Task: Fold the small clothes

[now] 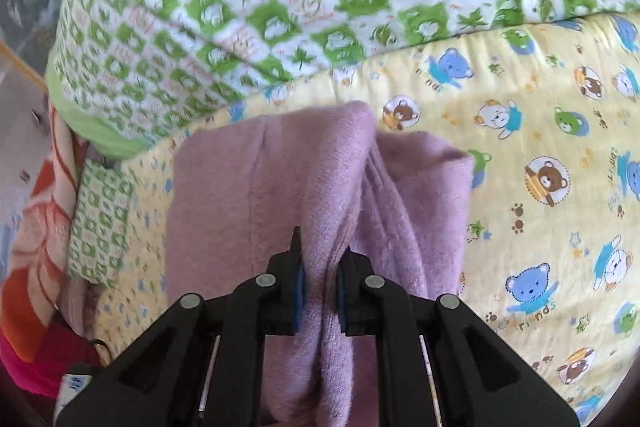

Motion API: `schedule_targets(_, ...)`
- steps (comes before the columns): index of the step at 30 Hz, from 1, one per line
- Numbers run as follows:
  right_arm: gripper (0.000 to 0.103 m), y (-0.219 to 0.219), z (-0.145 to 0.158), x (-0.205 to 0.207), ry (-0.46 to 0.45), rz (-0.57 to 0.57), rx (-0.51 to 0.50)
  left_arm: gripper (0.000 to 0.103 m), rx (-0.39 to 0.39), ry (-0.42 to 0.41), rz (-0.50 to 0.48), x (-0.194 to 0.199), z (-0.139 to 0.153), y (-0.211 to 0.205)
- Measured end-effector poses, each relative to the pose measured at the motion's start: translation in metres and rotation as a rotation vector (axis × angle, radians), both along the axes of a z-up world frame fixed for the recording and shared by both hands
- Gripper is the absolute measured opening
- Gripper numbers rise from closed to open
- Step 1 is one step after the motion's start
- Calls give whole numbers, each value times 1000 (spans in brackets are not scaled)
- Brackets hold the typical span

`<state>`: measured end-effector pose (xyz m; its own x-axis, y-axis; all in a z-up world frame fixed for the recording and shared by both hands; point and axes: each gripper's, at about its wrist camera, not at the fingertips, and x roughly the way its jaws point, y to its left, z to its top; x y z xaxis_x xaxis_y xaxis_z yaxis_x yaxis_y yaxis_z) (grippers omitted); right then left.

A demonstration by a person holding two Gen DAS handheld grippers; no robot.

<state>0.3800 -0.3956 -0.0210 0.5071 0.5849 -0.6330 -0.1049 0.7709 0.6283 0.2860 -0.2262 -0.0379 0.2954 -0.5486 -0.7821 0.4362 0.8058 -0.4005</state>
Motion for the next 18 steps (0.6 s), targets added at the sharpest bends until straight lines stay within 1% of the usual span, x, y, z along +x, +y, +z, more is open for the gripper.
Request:
schedule_targets(2,14,-4,7,-3,-21,-19,3,7,-6,13,-17,4,-5,-2)
schedule_targets(4,14,1,0,0,9,-19,-47,7,1,52,-28,13,-16,-6)
schedule_targets(6,14,6,-16,4,53,-8,-112,9,31,85,-23,22,-29,-9)
schedule_targets(7,17,7,-21,5,59,-3,-109,10,40,98,-16,36,-33,-12)
schedule_targets(8,19,7,-23,3,58,-4,-101,14,33,108,-15,37,-33,-11)
schedule_targets(9,21,5,-22,2,57,-10,-96,21,16,110,-17,38,-30,-9)
schedule_targets(10,27,3,-18,-2,57,-22,-98,25,2,113,-24,37,-26,-8)
schedule_targets(11,33,0,-12,-7,47,-38,-103,33,-7,116,-32,34,-24,-4)
schedule_targets(12,36,-4,-8,-13,30,-50,-108,41,-16,118,-43,33,-20,-2)
schedule_targets(13,43,-8,-2,-21,14,-67,-115,45,-18,120,-48,30,-16,1)
schedule_targets(14,44,-12,2,-29,1,-78,-116,50,-22,123,-54,26,-12,6)
schedule_targets(16,44,-16,8,-46,-13,-80,-96,50,-35,128,-50,18,-5,17)
schedule_targets(18,44,-15,13,-68,-8,-60,-67,50,-43,119,-32,-8,4,37)
